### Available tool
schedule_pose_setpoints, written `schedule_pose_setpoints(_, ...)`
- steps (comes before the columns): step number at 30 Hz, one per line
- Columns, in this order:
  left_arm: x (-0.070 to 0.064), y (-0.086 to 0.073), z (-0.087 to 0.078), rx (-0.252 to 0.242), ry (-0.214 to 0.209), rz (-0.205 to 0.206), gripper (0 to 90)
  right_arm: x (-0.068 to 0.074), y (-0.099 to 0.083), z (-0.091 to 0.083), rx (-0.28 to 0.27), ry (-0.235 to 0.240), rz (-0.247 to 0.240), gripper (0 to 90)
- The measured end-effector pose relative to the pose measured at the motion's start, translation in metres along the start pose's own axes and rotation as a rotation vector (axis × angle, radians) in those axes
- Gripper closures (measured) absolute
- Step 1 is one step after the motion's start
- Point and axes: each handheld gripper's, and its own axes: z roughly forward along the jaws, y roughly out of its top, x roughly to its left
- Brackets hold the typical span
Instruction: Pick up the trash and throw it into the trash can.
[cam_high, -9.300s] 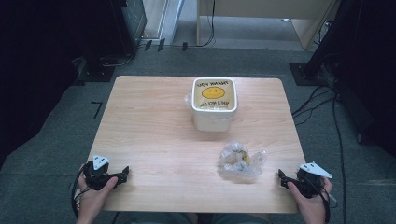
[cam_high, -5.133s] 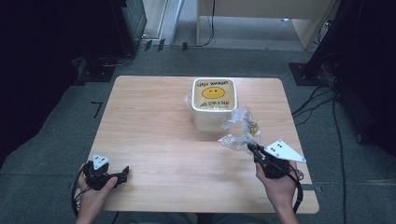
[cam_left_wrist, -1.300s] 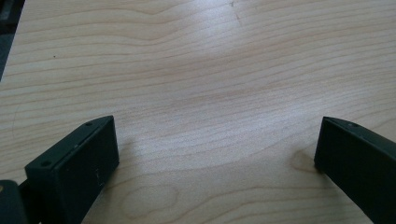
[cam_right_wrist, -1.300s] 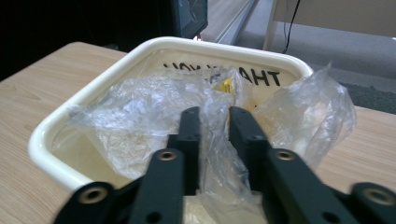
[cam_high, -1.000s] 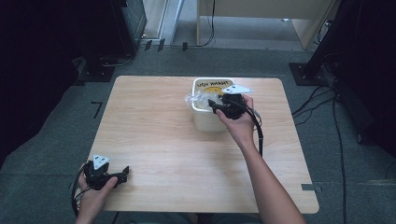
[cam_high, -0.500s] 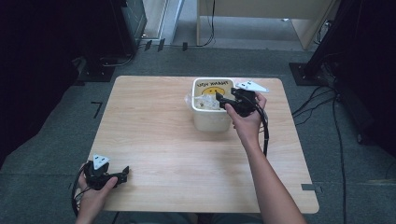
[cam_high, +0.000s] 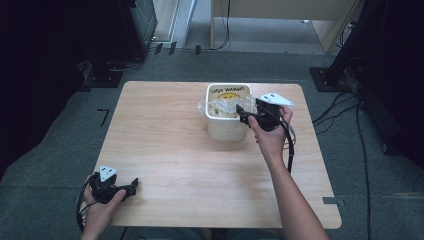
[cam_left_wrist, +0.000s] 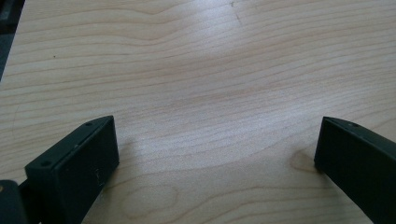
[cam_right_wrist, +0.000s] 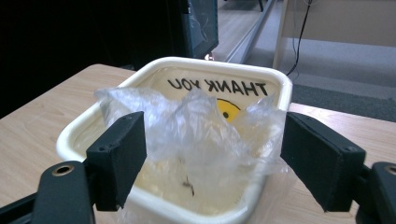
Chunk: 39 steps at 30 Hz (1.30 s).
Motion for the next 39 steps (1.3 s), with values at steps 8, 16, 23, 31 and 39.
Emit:
schedule_pose_setpoints(8,0.000,0.000,0.000,0.000,0.000,0.000,0.0,-0.007,-0.010,-0.019,-0.011,-0.009,0.001,19.9)
schedule_pose_setpoints(16,0.000,0.000,0.000,0.000,0.000,0.000,0.0,-0.012,-0.024,-0.034,-0.011,-0.022,-0.005,19.2)
schedule_pose_setpoints(23,0.000,0.000,0.000,0.000,0.000,0.000,0.0,-0.017,-0.039,-0.043,0.008,-0.048,-0.004,18.9)
schedule_pose_setpoints(31,0.000,0.000,0.000,0.000,0.000,0.000,0.0,-0.029,-0.058,-0.055,0.024,-0.066,0.011,18.2)
schedule_pose_setpoints(39,0.000,0.000,0.000,0.001,0.000,0.000,0.0,-0.040,-0.077,-0.064,0.045,-0.092,0.031,18.3)
